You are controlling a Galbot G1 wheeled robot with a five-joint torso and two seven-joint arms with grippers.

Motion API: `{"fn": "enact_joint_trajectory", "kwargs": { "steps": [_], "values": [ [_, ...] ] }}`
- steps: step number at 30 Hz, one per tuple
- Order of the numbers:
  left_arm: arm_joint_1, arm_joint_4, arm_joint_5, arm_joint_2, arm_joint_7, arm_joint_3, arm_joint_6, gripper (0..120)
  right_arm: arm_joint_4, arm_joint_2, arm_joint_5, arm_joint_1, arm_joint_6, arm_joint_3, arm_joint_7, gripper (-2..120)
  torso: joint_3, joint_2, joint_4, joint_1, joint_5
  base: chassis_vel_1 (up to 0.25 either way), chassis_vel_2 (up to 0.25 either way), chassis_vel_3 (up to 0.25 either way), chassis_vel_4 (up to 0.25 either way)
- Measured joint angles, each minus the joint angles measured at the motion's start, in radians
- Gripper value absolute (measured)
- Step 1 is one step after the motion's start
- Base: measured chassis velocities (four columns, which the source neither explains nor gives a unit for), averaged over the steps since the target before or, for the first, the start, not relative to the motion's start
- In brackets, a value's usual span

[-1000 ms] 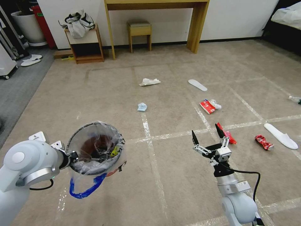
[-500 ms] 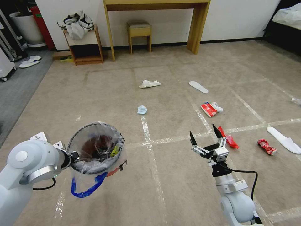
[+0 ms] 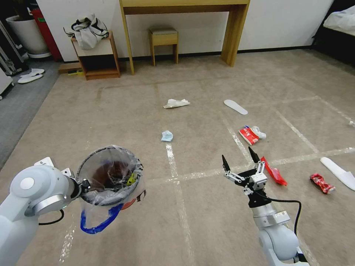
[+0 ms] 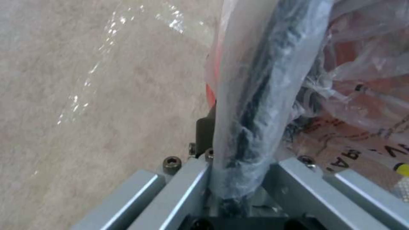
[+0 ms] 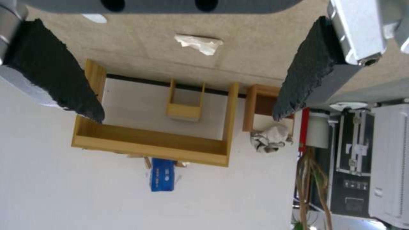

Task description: Pick up the trash bin and place the garbage on the floor into it.

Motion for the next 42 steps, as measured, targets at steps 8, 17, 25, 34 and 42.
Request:
{"fn": "enact_joint_trajectory", "kwargs": {
  "steps": [8, 17, 25, 34, 42],
  "values": [
    [-0.007, 0.018, 0.006, -0.008, 0.001, 0.001, -0.003, 0, -0.009, -0.002, 0.0, 0.008, 0.0, -0.006, 0.001, 100, 0.0, 0.0, -0.0001, 0.0, -0.0001, -0.138, 0.133, 0.14, -0.136],
    [-0.007, 0.027, 0.015, -0.015, 0.0, 0.005, -0.004, 0, -0.01, -0.002, -0.002, 0.007, -0.001, -0.008, 0.001, 100, 0.0, 0.0, -0.0001, 0.0, -0.0002, -0.123, 0.15, 0.136, -0.136],
    [-0.009, 0.027, 0.015, -0.015, 0.001, 0.005, -0.005, 0, -0.01, -0.002, -0.004, 0.003, 0.0, -0.004, 0.0, 100, 0.0, 0.0, -0.0002, 0.0, 0.0001, -0.15, 0.133, 0.139, -0.139],
    [-0.007, 0.023, 0.016, -0.016, 0.001, 0.004, -0.011, 0, -0.008, -0.002, -0.006, 0.001, 0.002, -0.001, -0.002, 100, 0.0, 0.0, -0.0001, 0.0, 0.0, -0.144, 0.147, 0.145, -0.145],
    [-0.001, 0.029, 0.027, -0.014, 0.0, 0.0, -0.015, 0, -0.009, -0.003, -0.008, 0.003, 0.003, -0.002, -0.003, 100, 0.0, 0.0, 0.0, 0.0, -0.0002, -0.16, 0.165, 0.166, -0.161]
  ]
}}
